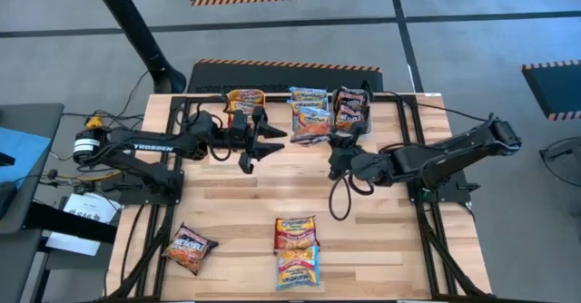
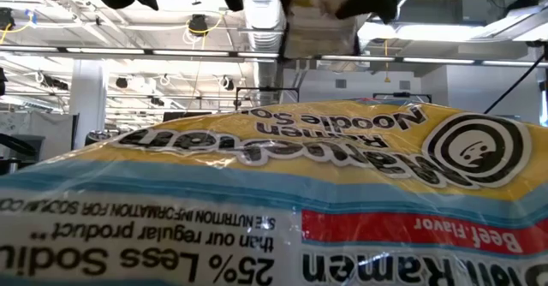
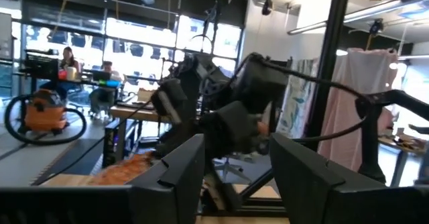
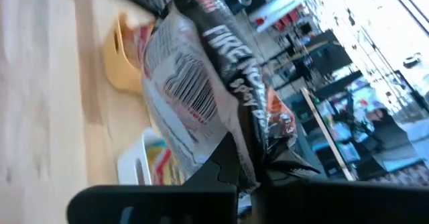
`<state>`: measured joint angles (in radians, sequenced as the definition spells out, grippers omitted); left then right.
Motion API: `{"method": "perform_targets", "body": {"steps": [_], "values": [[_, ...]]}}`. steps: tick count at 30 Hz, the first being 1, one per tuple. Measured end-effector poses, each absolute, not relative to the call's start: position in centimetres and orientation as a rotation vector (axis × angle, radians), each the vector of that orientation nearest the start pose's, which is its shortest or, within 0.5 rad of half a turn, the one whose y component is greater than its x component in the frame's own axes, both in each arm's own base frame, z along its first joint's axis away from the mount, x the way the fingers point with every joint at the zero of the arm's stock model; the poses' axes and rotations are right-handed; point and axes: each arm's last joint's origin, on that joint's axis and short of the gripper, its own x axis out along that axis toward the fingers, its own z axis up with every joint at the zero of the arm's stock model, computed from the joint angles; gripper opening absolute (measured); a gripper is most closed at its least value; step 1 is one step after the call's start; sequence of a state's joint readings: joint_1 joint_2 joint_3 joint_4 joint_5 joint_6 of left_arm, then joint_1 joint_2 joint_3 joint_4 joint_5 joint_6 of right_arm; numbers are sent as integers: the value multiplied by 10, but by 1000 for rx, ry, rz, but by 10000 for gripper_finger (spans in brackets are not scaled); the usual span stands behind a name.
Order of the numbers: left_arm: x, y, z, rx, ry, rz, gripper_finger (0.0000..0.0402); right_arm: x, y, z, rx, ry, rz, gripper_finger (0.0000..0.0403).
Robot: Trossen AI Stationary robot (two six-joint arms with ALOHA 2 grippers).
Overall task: Sort Maruchan noodles
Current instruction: Put the black noodle pack into the gray bin
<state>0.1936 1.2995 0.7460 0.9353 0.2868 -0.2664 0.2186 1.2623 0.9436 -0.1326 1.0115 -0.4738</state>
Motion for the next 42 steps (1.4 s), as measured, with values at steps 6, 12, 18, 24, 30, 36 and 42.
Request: {"method": "perform_targets", "body": {"steps": [6, 12, 18, 24, 30, 36, 42], "values": [[275, 45, 314, -183, -339, -164, 158, 256, 20, 290, -691, 675, -735, 19], [275, 44, 314, -199, -333, -192, 158, 244, -3, 277, -623, 802, -875, 18], [275, 44, 313, -199, -319, -190, 158, 235, -21, 264, -562, 855, -990, 18], [276, 44, 311, -205, -300, -188, 158, 224, -25, 239, -510, 874, -1031, 19], [276, 44, 310, -210, -284, -185, 158, 210, -6, 225, -505, 832, -968, 19], [276, 44, 310, -210, -282, -185, 158, 196, 20, 213, -493, 774, -858, 19], [276, 44, 310, -210, -283, -185, 158, 184, 29, 206, -472, 702, -878, 19]]}}
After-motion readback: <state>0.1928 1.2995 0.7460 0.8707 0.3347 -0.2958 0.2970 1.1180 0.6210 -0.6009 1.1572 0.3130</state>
